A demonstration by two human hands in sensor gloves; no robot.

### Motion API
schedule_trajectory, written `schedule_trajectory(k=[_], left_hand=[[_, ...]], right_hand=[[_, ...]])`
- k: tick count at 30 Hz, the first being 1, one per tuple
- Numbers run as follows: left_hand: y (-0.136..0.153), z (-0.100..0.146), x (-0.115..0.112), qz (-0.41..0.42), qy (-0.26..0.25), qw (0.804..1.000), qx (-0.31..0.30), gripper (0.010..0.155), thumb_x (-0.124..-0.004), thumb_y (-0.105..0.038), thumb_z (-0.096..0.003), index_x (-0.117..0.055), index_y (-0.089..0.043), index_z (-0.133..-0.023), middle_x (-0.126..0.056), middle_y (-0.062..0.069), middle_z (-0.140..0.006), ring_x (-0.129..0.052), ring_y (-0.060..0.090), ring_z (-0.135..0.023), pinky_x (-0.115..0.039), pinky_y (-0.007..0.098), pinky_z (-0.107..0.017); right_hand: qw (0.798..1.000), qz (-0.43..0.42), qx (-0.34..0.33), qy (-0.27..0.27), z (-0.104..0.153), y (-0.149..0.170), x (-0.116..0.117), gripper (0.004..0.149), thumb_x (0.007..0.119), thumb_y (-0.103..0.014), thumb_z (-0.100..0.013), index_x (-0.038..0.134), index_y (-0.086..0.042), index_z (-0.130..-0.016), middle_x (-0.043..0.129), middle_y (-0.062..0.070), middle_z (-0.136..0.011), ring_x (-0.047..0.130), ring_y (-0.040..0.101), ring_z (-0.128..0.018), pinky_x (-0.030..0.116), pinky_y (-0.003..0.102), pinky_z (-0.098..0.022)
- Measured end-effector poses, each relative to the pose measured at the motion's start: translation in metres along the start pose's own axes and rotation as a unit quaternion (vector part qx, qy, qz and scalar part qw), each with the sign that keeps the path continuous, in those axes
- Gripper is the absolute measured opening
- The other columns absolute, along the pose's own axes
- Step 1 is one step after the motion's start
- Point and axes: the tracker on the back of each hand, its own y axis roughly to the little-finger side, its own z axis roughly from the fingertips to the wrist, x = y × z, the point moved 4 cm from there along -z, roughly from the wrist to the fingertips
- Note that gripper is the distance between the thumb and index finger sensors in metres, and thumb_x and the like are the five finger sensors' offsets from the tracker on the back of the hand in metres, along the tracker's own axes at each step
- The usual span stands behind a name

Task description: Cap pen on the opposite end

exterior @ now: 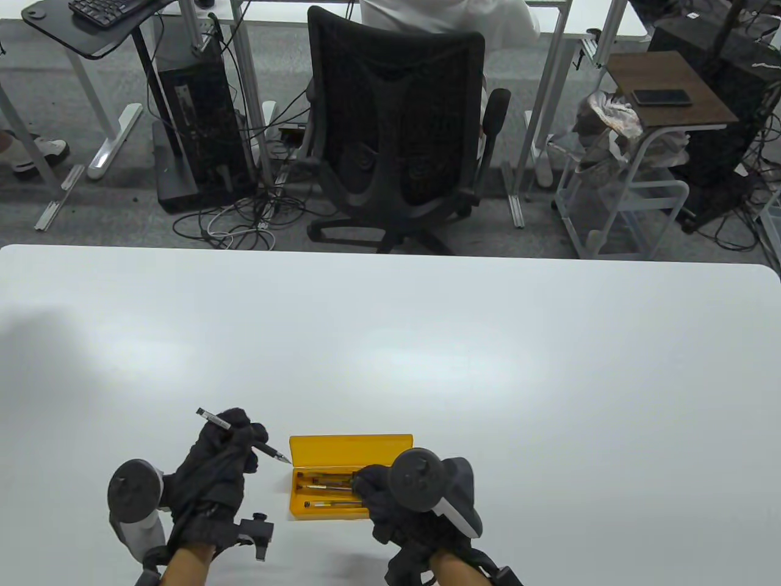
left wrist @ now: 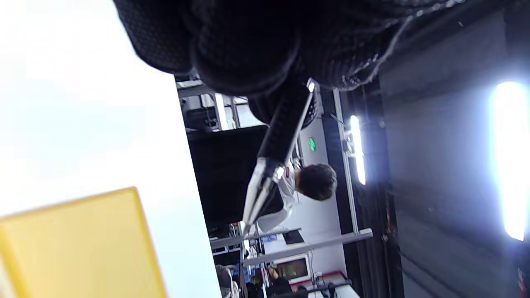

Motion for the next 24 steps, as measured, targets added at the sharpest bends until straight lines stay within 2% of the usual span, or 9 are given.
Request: schedule_trajectory(k=[2,4,14,17,18,19,21,22,24], left_hand=[[-0.002,0.001,-0.003,-0.007,0.008,1.0,-0.01,0.053,-0.088,-0.035,-0.052,-0.073,-0.011,-0.096,-0.1,0.011,-0.077,-0.097,0.019,-0.044,-0.07,0.052,-0.065],[-0.007,0.002,-0.007,-0.024,0.017,0.999,-0.024,0.053,-0.09,-0.036,-0.0508,-0.075,-0.01,-0.095,-0.101,0.011,-0.075,-0.097,0.02,-0.045,-0.069,0.052,-0.065],[-0.027,0.01,-0.028,-0.137,0.056,0.985,-0.089,0.054,-0.095,-0.036,-0.0488,-0.081,-0.007,-0.092,-0.1,0.015,-0.072,-0.093,0.028,-0.052,-0.062,0.06,-0.067],[-0.04,0.015,-0.041,-0.243,0.08,0.956,-0.141,0.05,-0.09,-0.033,-0.0505,-0.083,-0.009,-0.093,-0.098,0.016,-0.074,-0.09,0.032,-0.056,-0.058,0.064,-0.067],[-0.046,0.018,-0.05,-0.309,0.099,0.931,-0.168,0.048,-0.087,-0.032,-0.0511,-0.083,-0.01,-0.094,-0.097,0.016,-0.075,-0.088,0.033,-0.059,-0.056,0.065,-0.068],[-0.052,0.022,-0.061,-0.377,0.124,0.896,-0.197,0.047,-0.084,-0.031,-0.0512,-0.083,-0.011,-0.094,-0.096,0.015,-0.077,-0.086,0.034,-0.063,-0.054,0.066,-0.069],[-0.058,0.029,-0.078,-0.463,0.143,0.841,-0.24,0.046,-0.081,-0.031,-0.0514,-0.083,-0.015,-0.094,-0.094,0.013,-0.079,-0.084,0.034,-0.068,-0.052,0.067,-0.07],[-0.06,0.032,-0.084,-0.482,0.146,0.827,-0.252,0.046,-0.081,-0.031,-0.0511,-0.083,-0.016,-0.094,-0.094,0.012,-0.079,-0.084,0.034,-0.068,-0.053,0.067,-0.07],[-0.06,0.032,-0.09,-0.469,0.153,0.834,-0.248,0.045,-0.081,-0.031,-0.051,-0.084,-0.015,-0.094,-0.094,0.013,-0.079,-0.084,0.034,-0.068,-0.052,0.067,-0.07]], right_hand=[[0.998,-0.054,0.017,0.021,-0.001,0.005,-0.006,0.045,0.078,-0.038,-0.04,0.094,-0.012,-0.074,0.101,0.009,-0.051,0.102,0.015,-0.03,0.088,0.039,-0.03],[0.998,-0.052,0.011,0.037,0.001,0.006,-0.01,0.045,0.08,-0.037,-0.039,0.093,-0.013,-0.075,0.101,0.008,-0.052,0.102,0.016,-0.031,0.088,0.038,-0.031],[0.998,-0.044,0.015,0.03,0.004,0.01,-0.009,0.045,0.077,-0.029,-0.042,0.088,-0.017,-0.084,0.096,0.009,-0.065,0.1,0.019,-0.044,0.085,0.043,-0.04],[0.999,-0.024,0.004,0.029,0.005,0.006,-0.008,0.045,0.076,-0.029,-0.042,0.088,-0.017,-0.084,0.096,0.009,-0.065,0.1,0.019,-0.044,0.085,0.043,-0.04],[0.999,-0.016,0.001,0.028,0.005,0.004,-0.008,0.045,0.076,-0.029,-0.042,0.088,-0.017,-0.084,0.096,0.009,-0.065,0.1,0.019,-0.044,0.085,0.043,-0.04],[1.0,-0.01,-0.004,0.029,0.005,0.002,-0.008,0.045,0.076,-0.029,-0.042,0.088,-0.018,-0.084,0.096,0.009,-0.065,0.1,0.019,-0.044,0.085,0.043,-0.04],[0.999,-0.003,-0.007,0.031,0.006,0.0,-0.009,0.045,0.075,-0.029,-0.042,0.088,-0.018,-0.085,0.096,0.009,-0.065,0.099,0.019,-0.044,0.085,0.043,-0.04],[1.0,0.001,-0.009,0.03,0.006,-0.001,-0.008,0.045,0.075,-0.028,-0.043,0.088,-0.018,-0.085,0.096,0.009,-0.065,0.099,0.019,-0.044,0.085,0.043,-0.04],[0.999,0.009,-0.014,0.028,0.007,-0.002,-0.007,0.045,0.075,-0.028,-0.043,0.088,-0.019,-0.085,0.095,0.008,-0.066,0.099,0.019,-0.045,0.085,0.043,-0.04]])
